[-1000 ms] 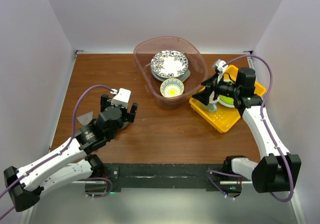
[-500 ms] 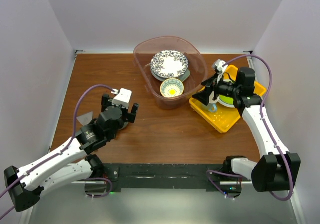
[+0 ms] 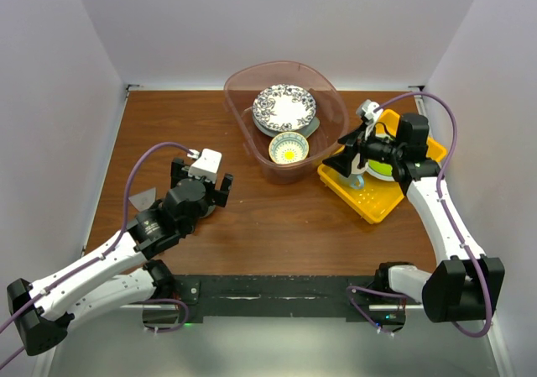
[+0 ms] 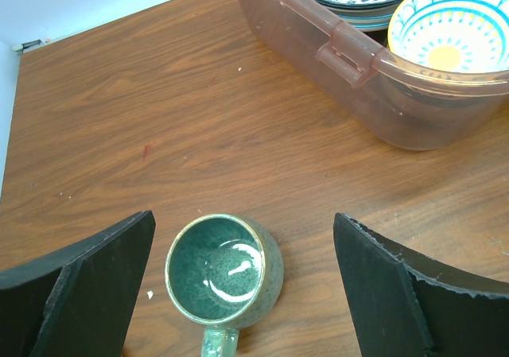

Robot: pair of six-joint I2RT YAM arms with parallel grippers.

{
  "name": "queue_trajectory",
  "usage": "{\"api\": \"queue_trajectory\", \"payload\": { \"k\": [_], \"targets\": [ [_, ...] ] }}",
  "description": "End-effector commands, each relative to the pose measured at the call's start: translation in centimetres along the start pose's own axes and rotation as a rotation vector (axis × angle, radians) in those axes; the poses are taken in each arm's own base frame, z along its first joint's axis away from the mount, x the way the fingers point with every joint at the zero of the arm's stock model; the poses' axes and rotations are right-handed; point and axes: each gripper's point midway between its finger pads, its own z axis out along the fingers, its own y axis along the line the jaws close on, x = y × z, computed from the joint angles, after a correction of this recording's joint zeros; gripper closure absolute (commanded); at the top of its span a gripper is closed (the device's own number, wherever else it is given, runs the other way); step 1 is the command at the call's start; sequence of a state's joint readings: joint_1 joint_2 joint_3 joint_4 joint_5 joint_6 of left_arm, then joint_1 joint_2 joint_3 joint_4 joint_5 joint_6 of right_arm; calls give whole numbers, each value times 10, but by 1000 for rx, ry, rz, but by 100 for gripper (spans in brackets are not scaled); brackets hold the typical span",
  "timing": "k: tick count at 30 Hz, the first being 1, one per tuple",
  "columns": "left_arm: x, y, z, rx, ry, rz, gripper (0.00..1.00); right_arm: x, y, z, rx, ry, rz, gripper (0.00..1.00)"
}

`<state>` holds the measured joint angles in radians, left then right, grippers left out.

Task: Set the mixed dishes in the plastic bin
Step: Pick up the cup at the center of the board.

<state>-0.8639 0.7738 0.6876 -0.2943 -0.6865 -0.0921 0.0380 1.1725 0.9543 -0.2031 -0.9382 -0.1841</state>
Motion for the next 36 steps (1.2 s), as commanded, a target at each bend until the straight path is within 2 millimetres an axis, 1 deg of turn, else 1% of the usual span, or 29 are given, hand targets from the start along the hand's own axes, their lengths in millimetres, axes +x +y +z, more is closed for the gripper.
{"api": "queue_trajectory", "payload": {
  "k": [1, 30, 36],
  "targets": [
    [-8, 1, 2, -4, -31, -19, 0, -12, 3, -1, -24, -28, -49, 2],
    [-7, 0, 2, 2, -28, -22, 0, -13, 2, -3, -24, -31, -53, 2],
    [-12, -4, 0, 27, -37, -68, 0, -14, 3, -3, -27, -31, -53, 2]
  ]
}}
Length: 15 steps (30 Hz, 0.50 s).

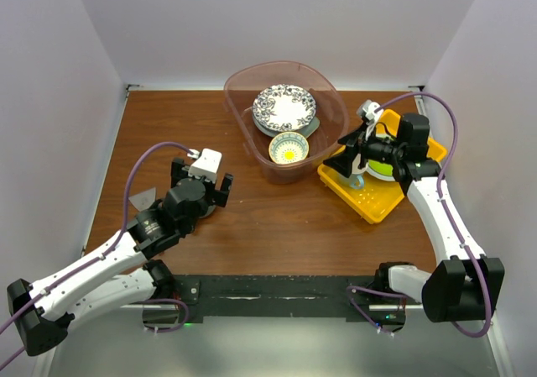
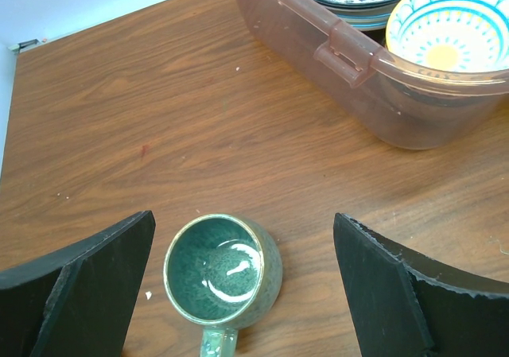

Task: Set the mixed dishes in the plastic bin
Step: Pick up the cup at the center of the board.

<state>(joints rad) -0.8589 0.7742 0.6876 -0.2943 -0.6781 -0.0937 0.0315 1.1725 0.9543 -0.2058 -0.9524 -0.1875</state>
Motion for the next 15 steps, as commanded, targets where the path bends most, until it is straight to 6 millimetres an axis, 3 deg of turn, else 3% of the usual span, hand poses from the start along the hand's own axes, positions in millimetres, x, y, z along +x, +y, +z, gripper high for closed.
{"api": "queue_trajectory", "payload": {
  "k": [1, 5, 9, 15],
  "targets": [
    [-13, -8, -1, 46, -39, -108, 0, -14, 2, -3, -17, -30, -54, 2],
    [-16, -11, -5, 81, -48, -244, 0, -15, 4, -3, -24, -29, -54, 2],
    [2, -13, -5, 121, -9, -378, 0, -15, 6, -4, -29, -32, -55, 2],
    [10, 2, 3, 130, 44, -513, 0, -17, 8, -4, -42, -33, -54, 2]
  ]
}}
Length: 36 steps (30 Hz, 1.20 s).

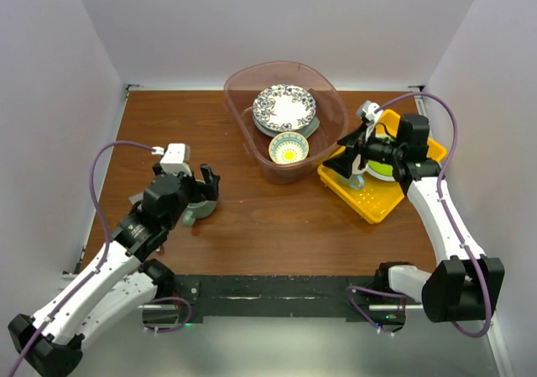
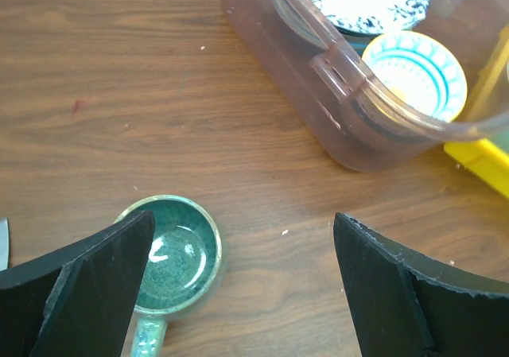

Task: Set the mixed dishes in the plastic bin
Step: Pick up the cup at the center of the board.

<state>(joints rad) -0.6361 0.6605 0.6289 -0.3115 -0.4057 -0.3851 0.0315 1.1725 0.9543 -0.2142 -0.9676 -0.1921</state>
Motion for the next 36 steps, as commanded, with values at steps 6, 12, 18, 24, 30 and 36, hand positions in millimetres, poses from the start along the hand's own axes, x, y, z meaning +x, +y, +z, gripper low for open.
{"api": "queue_trajectory", "payload": {
  "k": [6, 12, 18, 24, 30, 36],
  "targets": [
    [19, 27, 22, -82, 125, -211, 0, -19, 8, -5, -32, -37, -57, 2],
    [43, 54, 37, -220, 231, -237, 0, -21, 9, -5, -39, -38, -58, 2],
    [55, 85, 36, -403, 256, -275, 5, -20, 10, -5, -41, -36, -54, 2],
    [66, 103, 31, -531, 279, -286, 26, -19, 9, -4, -43, -34, -50, 2],
    [76, 106, 33, -566, 321, -280, 52, -19, 9, -4, -42, -30, -48, 2],
    [87, 104, 37, -549, 367, -263, 67, -20, 10, -5, -45, -32, -49, 2]
  ]
}}
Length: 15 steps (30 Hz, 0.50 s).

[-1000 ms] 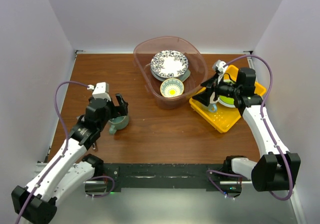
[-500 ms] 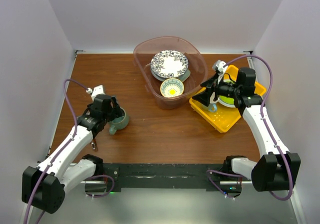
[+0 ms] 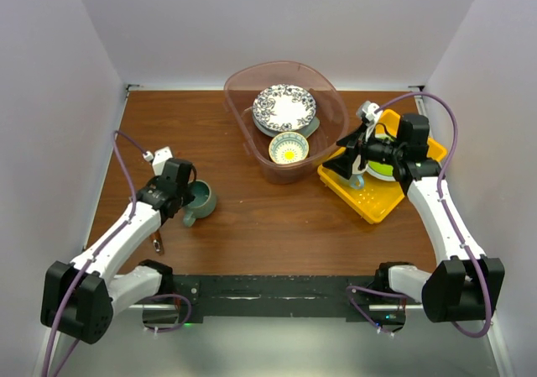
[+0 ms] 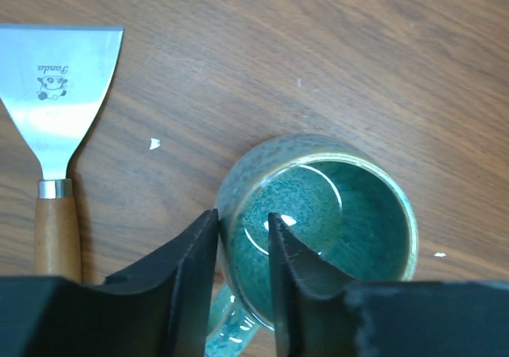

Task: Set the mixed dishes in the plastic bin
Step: Pick up the cup at the center of the board.

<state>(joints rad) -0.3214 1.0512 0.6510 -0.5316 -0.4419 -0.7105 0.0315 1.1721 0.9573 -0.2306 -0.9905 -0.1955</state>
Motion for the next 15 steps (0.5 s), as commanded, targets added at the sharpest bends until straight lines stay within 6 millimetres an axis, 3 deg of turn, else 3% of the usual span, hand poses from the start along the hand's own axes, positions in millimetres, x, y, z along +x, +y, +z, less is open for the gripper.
{"api": "queue_trajectory", "payload": {
  "k": [1, 8, 11, 12, 15],
  "targets": [
    [-13, -9, 1, 12, -15, -17, 69, -21, 6, -5, -20, -33, -58, 2],
    [-7, -18, 4, 51, 17, 14, 79, -22, 9, -6, -30, -35, -62, 2],
    [-8, -20, 4, 63, 16, 17, 91, -23, 9, -6, -32, -37, -64, 2],
    [-9, -20, 3, 68, 12, 17, 99, -23, 10, -6, -33, -37, -65, 2],
    [-11, -21, 1, 75, 4, 19, 100, -23, 9, -6, -30, -38, -65, 2]
  ]
}}
